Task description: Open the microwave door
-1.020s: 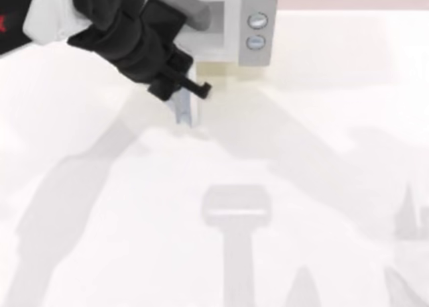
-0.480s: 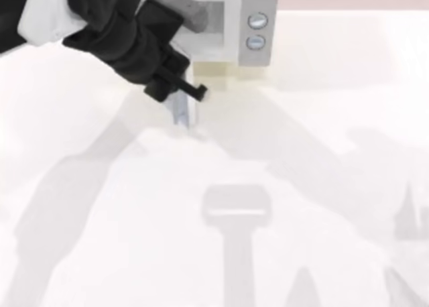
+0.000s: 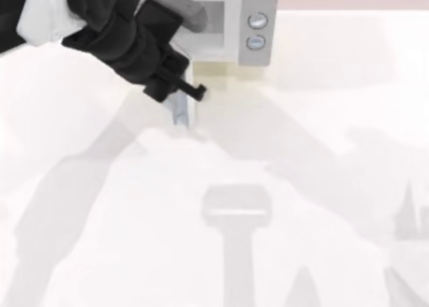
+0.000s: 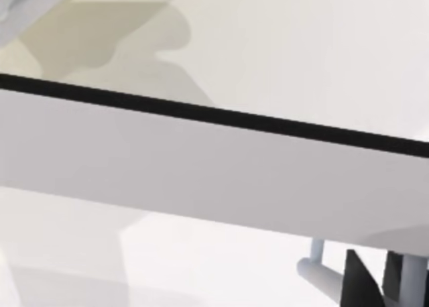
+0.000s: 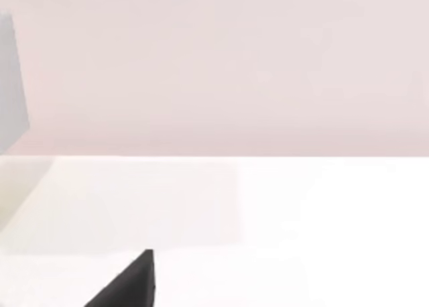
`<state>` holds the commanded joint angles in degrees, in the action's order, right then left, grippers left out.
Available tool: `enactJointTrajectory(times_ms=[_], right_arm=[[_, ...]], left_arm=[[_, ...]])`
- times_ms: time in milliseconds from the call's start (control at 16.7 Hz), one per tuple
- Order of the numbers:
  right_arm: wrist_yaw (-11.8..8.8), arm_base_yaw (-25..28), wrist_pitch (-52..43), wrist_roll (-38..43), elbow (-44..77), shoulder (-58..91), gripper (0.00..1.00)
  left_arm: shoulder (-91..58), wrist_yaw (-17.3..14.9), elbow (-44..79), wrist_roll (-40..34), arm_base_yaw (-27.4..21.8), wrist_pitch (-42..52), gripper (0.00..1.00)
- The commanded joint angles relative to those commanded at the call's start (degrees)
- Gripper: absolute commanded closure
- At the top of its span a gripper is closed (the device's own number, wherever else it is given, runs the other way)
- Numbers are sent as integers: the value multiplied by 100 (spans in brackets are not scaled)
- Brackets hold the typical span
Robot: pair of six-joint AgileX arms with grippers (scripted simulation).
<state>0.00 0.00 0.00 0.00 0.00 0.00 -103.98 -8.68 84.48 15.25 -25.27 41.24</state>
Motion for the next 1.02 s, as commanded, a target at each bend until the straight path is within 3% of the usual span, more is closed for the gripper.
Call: enactJointTrajectory(times_ms=[660, 1020], right_arm=[[0, 0, 0, 0, 0, 0, 0], [0, 0, 0, 0, 0, 0, 0]], left_arm=[[-6, -42, -18, 0, -18, 6, 100], [189, -417, -187, 776, 290, 117, 100]])
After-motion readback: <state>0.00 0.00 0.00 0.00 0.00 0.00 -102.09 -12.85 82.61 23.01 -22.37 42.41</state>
